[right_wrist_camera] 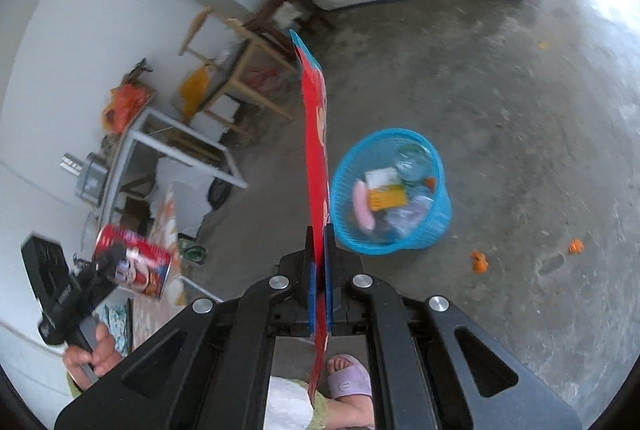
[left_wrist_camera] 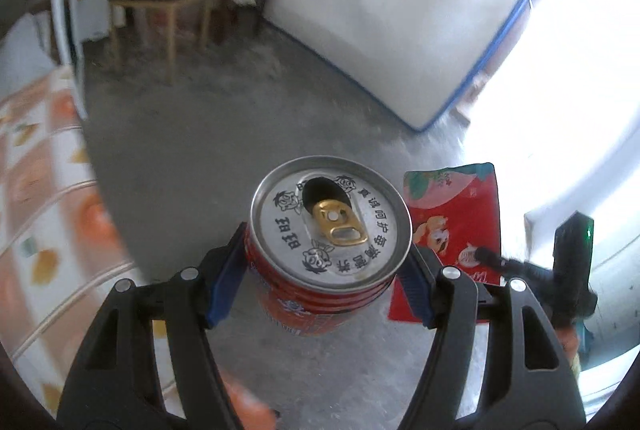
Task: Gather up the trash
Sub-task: 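Carry the can and snack bag over the blue basket and open both tools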
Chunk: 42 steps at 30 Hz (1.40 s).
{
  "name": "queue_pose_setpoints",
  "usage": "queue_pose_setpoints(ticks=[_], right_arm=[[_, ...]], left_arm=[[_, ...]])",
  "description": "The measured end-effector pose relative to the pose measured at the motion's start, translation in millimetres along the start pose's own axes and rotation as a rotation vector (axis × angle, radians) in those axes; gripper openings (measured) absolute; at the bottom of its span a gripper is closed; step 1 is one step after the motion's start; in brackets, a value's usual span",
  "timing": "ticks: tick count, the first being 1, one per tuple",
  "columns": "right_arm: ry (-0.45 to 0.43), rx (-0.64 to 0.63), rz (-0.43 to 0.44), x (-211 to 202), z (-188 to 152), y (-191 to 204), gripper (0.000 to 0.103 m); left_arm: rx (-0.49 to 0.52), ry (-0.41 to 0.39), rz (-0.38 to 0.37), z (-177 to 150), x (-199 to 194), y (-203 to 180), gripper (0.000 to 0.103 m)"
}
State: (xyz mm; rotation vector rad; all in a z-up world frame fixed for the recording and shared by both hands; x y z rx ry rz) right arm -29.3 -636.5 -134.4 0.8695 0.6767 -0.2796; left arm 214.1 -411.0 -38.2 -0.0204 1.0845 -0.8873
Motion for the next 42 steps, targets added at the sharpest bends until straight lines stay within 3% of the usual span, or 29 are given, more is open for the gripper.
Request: queue_pose_setpoints(ticks=[5,7,8,10,12,15,25,29,33,34,35,37,39,42], right_arm=[[0.015,0.038,-0.016,8.1,-6.5,-22.4,0.003],[0.016,0.048,-0.02,10.3,-6.3,-27.0,0.003],[0.018,0.054,-0.021,12.0,-6.6,-29.5,0.003],[0.028,0.059,-0.026,17.2,-6.4,-33.0,0.003],[0.037,0.054,-0.039,21.8,-7.6,-35.3,0.003],[0.05,0.043,-0.058,28.4,-8.4,-36.7,0.003],[0.086,-0.022,-0.091,72.3,8.7,-24.3,0.003],[0.11,-0.114,-0.133,111.5,30.4,-8.3,0.003],[0.168,-0.159,-0.197,170.5,46.8,-11.3,0.006],[0.193,-0.156,-0.218,184.4,46.8,-17.1,0.012],[0.225,-0.162,-0.257,200.4,44.6,-24.9,0.027],[0.271,-0.179,-0.361,220.8,36.5,-41.0,0.047],[0.287,-0.182,-0.418,225.2,24.8,-51.6,0.047],[0.265,-0.132,-0.399,208.7,8.6,-55.0,0.047]], left_arm=[[-0.022,0.093,-0.027,28.8,71.8,-24.6,0.065],[-0.034,0.138,-0.043,38.0,102.1,-31.8,0.076],[-0.044,0.143,-0.03,41.6,115.3,-31.3,0.085],[-0.088,0.124,-0.004,43.6,127.7,-24.2,0.085],[-0.139,0.126,-0.034,37.7,127.7,-18.4,0.085],[-0.114,0.131,-0.062,23.6,111.2,-14.7,0.085],[-0.041,-0.006,-0.08,-6.2,4.7,-1.5,0.085],[-0.022,-0.079,-0.045,-28.8,-47.1,14.4,0.085],[0.02,-0.104,0.004,-63.3,-83.4,28.2,0.085],[0.027,-0.109,0.019,-70.5,-90.1,30.8,0.085],[0.03,-0.118,0.036,-79.7,-97.4,34.3,0.085],[0.027,-0.137,0.055,-98.9,-108.9,41.4,0.085],[0.015,-0.141,0.069,-113.9,-115.3,46.9,0.085],[0.009,-0.153,0.087,-131.4,-124.5,51.5,0.085]])
Point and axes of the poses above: each gripper's, at about its wrist camera, not at the fingertips, and x roughly the way its jaws point, y to its left, z to its top, the point moved 6 cm from there along x, roughly the way its jaws point, and after that the axes turned 10 degrees about -x, right-handed, at the moved point
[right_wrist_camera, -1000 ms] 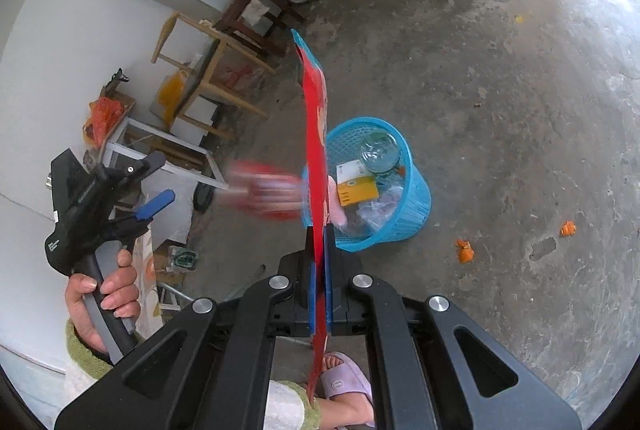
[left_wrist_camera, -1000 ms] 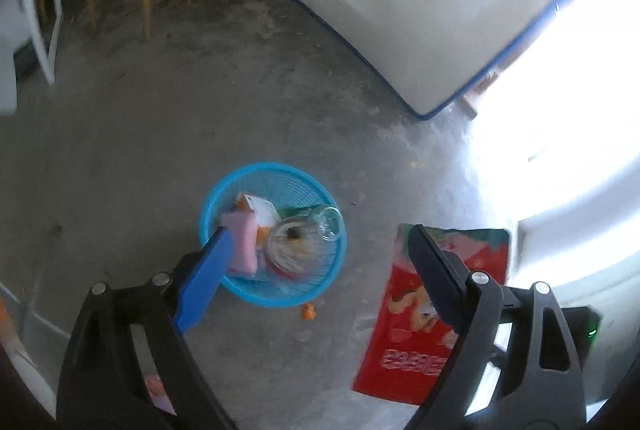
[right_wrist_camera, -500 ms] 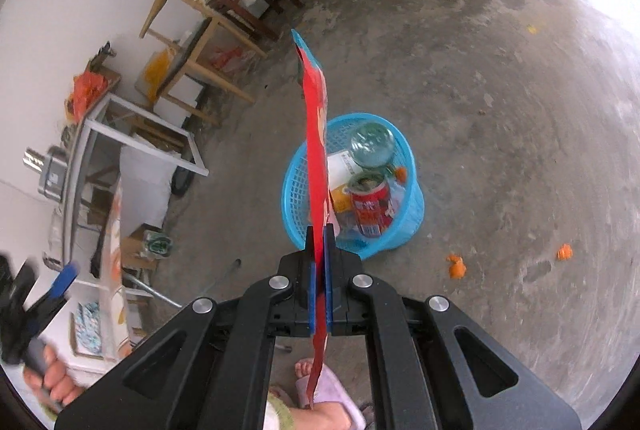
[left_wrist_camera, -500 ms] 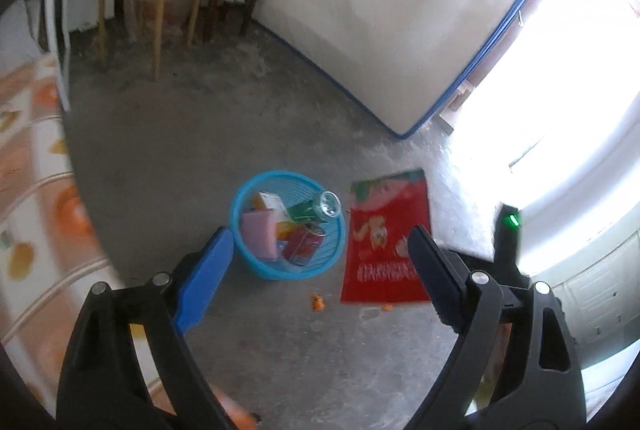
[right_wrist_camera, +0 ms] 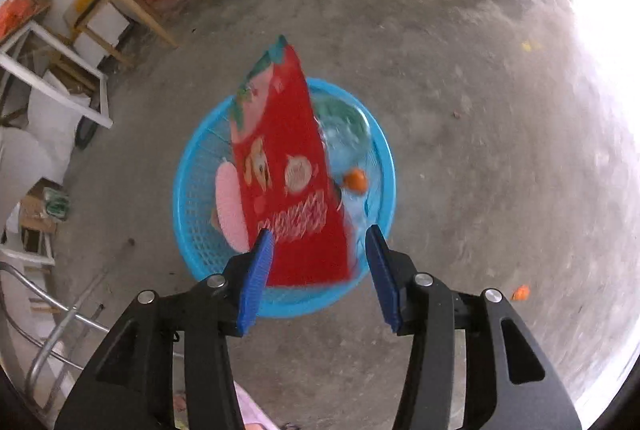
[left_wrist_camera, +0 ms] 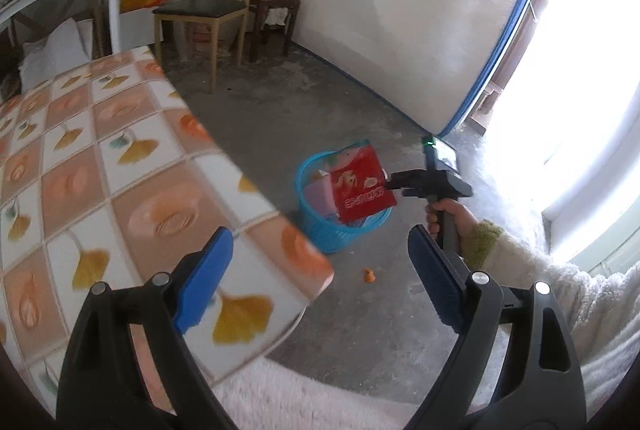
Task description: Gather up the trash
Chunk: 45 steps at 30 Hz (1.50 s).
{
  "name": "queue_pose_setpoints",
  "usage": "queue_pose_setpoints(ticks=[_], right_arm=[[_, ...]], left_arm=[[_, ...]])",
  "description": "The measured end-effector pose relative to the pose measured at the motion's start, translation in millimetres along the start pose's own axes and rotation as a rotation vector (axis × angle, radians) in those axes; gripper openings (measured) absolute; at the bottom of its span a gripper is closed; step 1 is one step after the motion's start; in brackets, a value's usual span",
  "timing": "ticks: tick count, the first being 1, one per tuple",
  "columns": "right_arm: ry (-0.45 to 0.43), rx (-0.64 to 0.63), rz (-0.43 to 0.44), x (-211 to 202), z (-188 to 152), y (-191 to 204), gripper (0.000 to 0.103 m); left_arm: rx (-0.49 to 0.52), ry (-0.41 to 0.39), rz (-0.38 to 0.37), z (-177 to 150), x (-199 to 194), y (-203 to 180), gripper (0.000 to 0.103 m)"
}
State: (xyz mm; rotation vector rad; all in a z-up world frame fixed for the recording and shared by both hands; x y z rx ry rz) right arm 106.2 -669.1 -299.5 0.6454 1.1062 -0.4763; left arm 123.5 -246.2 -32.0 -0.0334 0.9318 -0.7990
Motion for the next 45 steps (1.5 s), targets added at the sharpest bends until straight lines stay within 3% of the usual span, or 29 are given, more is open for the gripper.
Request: queue_pose_setpoints(ticks=[6,11,17,22,28,31,35,38,42,45], right_arm=[[-0.072,-0.002,0.034,-59.8,-45.4,-5.1,0.048],[-0.15,-0.161,0.05,-131.9,-89.8,22.2,0.073],[-0.231,-0.327,0.079,-203.7,-117.5,75.2,0.084],[-0.407,-0.451,0.079,-272.3,-125.0,136.2,0.096],[-0.604,-0.573,0.098,-342.3,-148.3,201.3,0.096],[-0.665,-0.631,0.084,-360.1,-167.7,226.6,0.096],[-0.699,-0.683,0.033,-365.0,-191.0,252.2,0.096],[-0.734,-0.685,0.047,-363.7,-209.6,265.8,0.096],[-0.724,-0.681,0.137,-355.1,-229.0,277.3,0.096],[-0.655,-0.723,0.123,-340.6,-236.4,287.3,0.096]], left_arm=[[0.028,-0.031,0.026,-11.2,-17.7,4.3,0.085],[0.001,-0.102,0.013,-9.6,-39.5,6.2,0.089],[-0.049,-0.176,0.057,-13.3,-72.1,13.8,0.092],[-0.109,-0.223,0.113,-20.3,-98.0,28.9,0.094],[-0.189,-0.276,0.254,-27.3,-123.4,48.2,0.094],[-0.223,-0.307,0.33,-31.1,-139.1,57.8,0.094],[-0.258,-0.36,0.512,-41.3,-158.2,71.6,0.094],[-0.275,-0.328,0.55,-49.1,-162.3,77.6,0.094],[-0.313,-0.303,0.62,-60.8,-168.1,88.6,0.094],[-0.345,-0.271,0.684,-70.5,-166.7,97.6,0.094]])
Point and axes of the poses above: each gripper's, at about its wrist camera, not at the fingertips, and x roughly the way its jaws point, y to its left, z to its top, the point moved 6 cm from there along x, roughly the way its jaws point, and after that the axes turned 10 degrees about -x, right-handed, at the moved point
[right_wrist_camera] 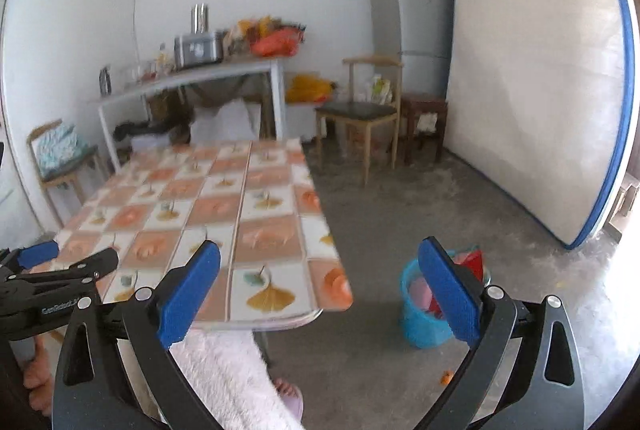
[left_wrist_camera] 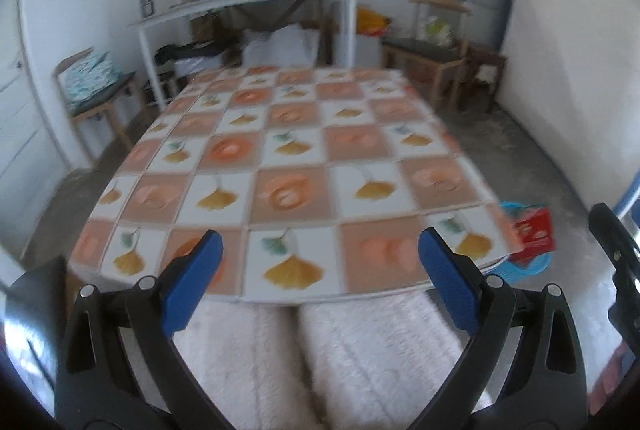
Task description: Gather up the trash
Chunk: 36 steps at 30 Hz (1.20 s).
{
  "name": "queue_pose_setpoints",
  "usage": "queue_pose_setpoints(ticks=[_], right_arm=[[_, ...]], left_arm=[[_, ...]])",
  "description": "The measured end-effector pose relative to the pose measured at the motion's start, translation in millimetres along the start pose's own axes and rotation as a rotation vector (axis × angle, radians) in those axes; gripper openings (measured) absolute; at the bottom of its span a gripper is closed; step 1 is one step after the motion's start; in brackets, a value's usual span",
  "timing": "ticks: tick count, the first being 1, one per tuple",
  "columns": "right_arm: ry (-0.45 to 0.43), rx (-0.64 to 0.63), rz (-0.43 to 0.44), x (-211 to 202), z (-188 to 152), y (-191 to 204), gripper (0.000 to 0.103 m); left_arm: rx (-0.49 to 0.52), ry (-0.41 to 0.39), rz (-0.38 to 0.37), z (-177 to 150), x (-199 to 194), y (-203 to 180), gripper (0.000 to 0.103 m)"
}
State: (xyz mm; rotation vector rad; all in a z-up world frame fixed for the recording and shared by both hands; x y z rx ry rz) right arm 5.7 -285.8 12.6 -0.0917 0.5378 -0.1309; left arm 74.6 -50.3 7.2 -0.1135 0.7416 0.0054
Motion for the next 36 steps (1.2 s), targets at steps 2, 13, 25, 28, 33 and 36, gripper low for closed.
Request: queue_pose_setpoints(ticks=[2,13,25,28,33,36], right_arm=[[0.027,-0.015,0.007,4.1,-4.3,4.3,0.096],[0.154,-0.083,0.014,26.9,-27.4,12.7,0.096],[0.239,-0.039,-0.039,34.5,-55.2,-12.3,0.096],[0.242,-0.039,-0.042,36.6,-55.7,-14.6,0.096],[0.241,-0.029,-0.051,40.0,-56.9,-18.1,0.096],[0.246,-0.033,-0.053,41.7,-58.4,-20.4,0.096]], left_arm=[[-0.01,0.042,0.032,-9.1,6.1,7.2,0.094],[-0.004,0.084,0.122,-26.4,12.0,18.4,0.094],[0.026,0.107,0.131,-28.0,20.8,5.4,0.094],[0.041,0.098,0.139,-27.5,20.8,2.1,0.094],[0.049,0.096,0.146,-27.6,23.0,-1.1,0.094],[0.057,0.096,0.141,-27.4,22.3,-1.8,0.094]])
Point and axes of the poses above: each gripper's, at about its wrist camera, not at the fingertips, and x roughly the way its jaws point, y to its left, z to its top, the point moved 6 cm from there along x, roughly the way its jaws point, and after that the axes turned 10 degrees about -x, right-handed, at the moved point
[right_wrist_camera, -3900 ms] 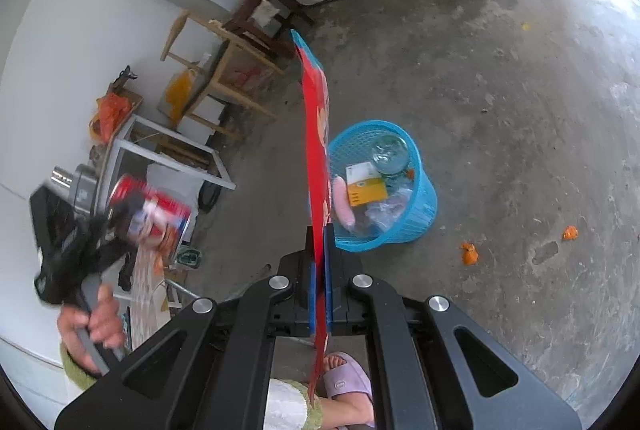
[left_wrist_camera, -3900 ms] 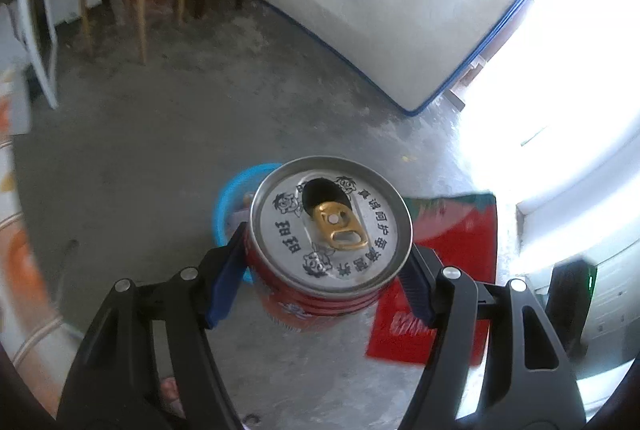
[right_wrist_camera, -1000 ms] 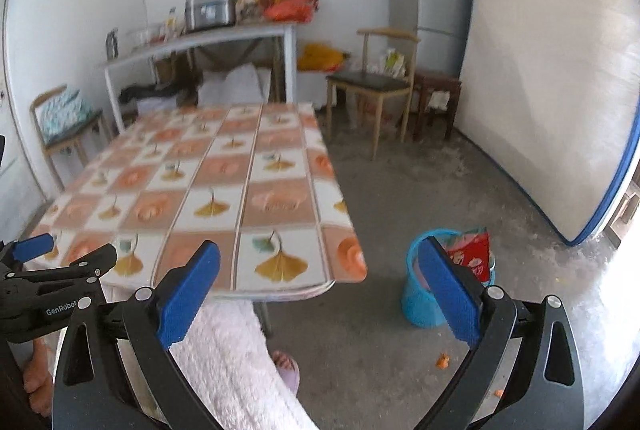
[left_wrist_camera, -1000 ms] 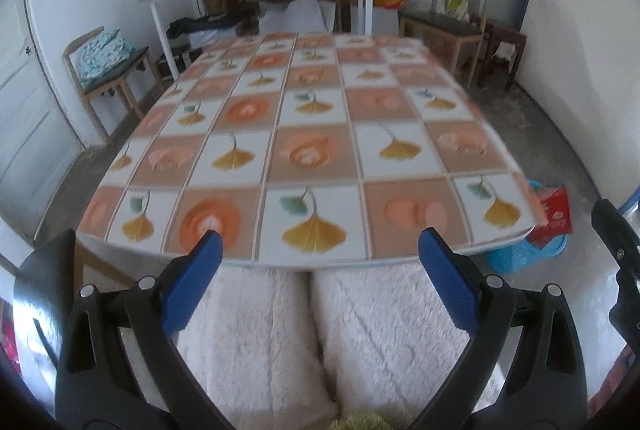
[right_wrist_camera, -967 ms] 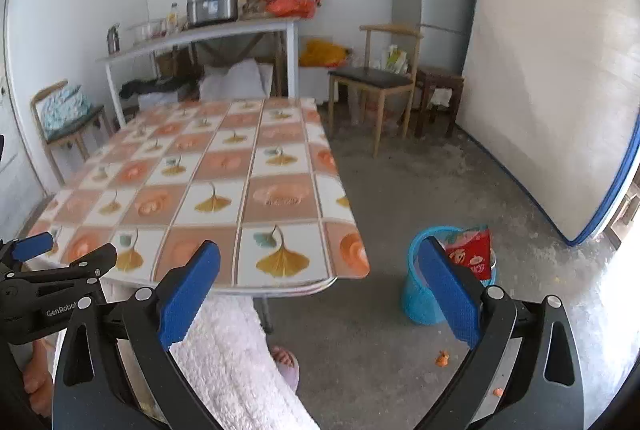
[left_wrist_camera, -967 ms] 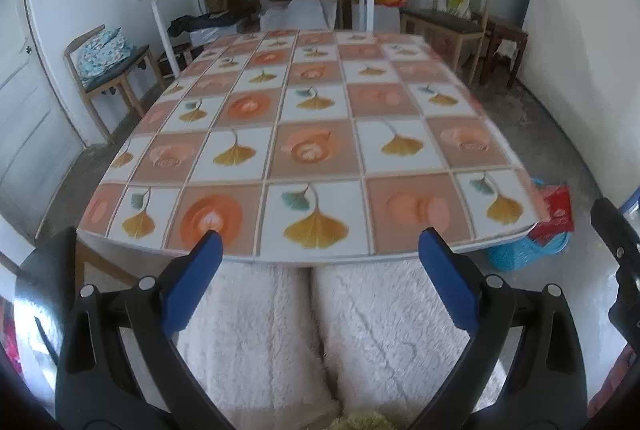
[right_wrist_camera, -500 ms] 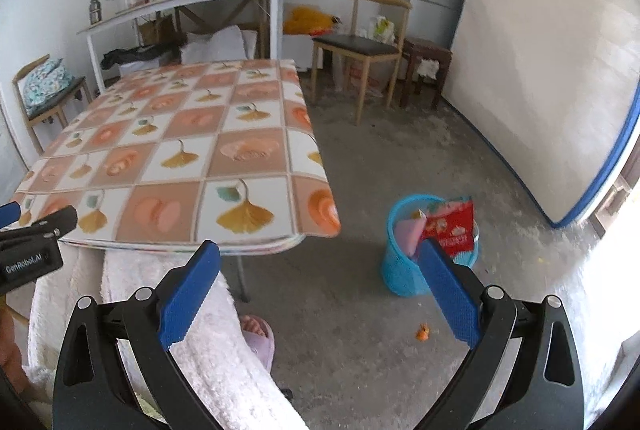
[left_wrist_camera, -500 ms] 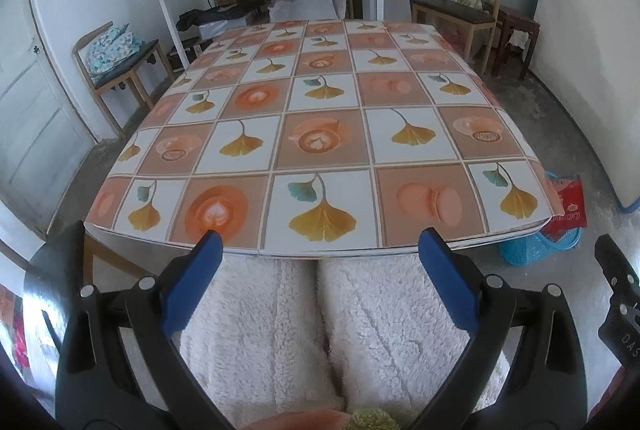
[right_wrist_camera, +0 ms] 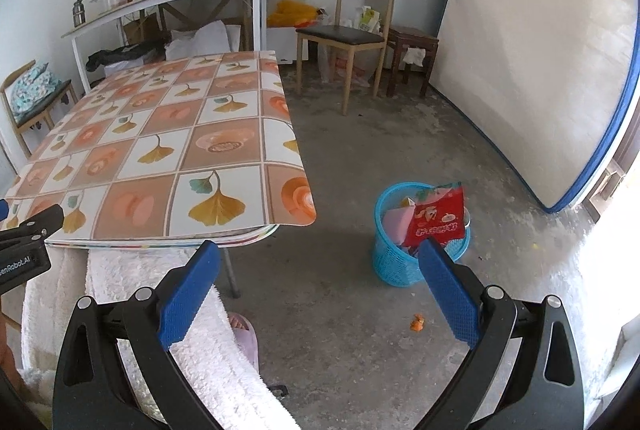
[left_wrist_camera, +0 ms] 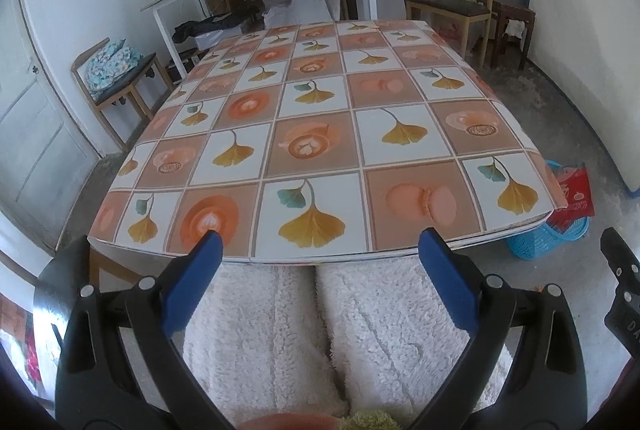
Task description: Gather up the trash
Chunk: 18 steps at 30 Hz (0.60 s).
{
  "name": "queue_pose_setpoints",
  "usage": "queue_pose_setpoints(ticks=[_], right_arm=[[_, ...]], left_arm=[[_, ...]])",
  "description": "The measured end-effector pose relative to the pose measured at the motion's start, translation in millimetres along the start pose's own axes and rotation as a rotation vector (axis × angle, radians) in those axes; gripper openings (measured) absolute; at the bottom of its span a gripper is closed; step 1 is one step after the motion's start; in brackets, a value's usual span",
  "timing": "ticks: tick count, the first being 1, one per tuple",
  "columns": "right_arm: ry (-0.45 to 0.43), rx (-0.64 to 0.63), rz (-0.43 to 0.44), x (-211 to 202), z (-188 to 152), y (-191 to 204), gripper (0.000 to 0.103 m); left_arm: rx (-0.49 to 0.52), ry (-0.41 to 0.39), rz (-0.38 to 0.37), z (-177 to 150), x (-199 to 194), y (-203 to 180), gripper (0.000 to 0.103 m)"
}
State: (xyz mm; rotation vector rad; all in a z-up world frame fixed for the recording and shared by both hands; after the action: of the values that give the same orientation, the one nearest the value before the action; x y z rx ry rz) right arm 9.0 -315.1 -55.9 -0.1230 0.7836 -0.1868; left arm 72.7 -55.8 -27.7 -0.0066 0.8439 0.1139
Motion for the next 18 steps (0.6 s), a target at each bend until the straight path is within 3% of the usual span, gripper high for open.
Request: queue_pose_setpoints(ticks=[18], right_arm=[[-0.011,0.003,-0.019,-0.2,0.9,-7.2,0.096]], left_arm=[[0.04,-0.007,-0.011,-3.5,2.2,-10.5,0.094]])
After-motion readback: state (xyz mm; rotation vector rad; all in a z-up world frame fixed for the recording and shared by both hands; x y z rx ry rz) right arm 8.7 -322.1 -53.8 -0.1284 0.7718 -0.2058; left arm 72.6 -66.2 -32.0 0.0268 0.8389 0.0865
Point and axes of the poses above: each gripper's, at about its wrist camera, not at the fingertips, and x roughly the way its jaws point, y to its left, z to its top, the point moved 6 cm from there along x, roughly the way its jaws point, and after that the axes turned 10 degrees about -x, right-handed, at the moved point
